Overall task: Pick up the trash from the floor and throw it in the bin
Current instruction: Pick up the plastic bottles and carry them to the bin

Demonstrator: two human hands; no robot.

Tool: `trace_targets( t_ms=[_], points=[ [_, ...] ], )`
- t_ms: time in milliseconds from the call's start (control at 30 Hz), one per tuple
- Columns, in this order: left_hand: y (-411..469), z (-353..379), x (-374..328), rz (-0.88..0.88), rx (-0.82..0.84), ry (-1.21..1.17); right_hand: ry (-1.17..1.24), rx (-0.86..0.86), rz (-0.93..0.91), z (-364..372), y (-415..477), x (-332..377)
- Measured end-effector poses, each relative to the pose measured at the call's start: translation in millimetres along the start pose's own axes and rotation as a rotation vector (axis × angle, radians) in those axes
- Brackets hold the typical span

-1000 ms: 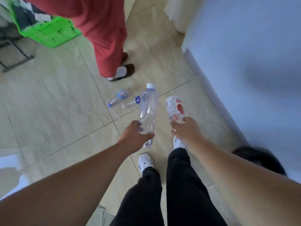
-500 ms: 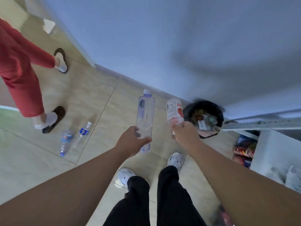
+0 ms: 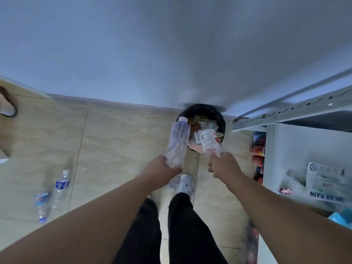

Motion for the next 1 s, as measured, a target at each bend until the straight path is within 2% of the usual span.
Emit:
trace_targets(
  t_ms=[233,400,533,767,1000],
  points=[
    [79,32,-24,-0.037,0.025,0.07,0.001,-0.017,0.028,0,81,-15],
    [138,47,-32,-0.103,0.046,-0.056,0.04,-0.006,0.04,9,138,-22],
    [166,56,-33,-0.068,0.002,-0.173,0.025,0.004,0.03,21,169,-22],
    [186,55,-43,0.093,0.013,0.093,-0.105,-0.142,-0.008,28,188,-20],
    [237,63,-63,0.197,0.007,0.214,-0.106,-0.11,-0.125,45,224,-11]
  ],
)
Point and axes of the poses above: each hand's wrist, its own y-axis towards the middle knuckle, its own z-axis out of the palm, x = y × z, the point moved 3 cm from there along y, towards the middle knuckle, and after that the axes turned 3 degrees about z, right-handed, at the moved point
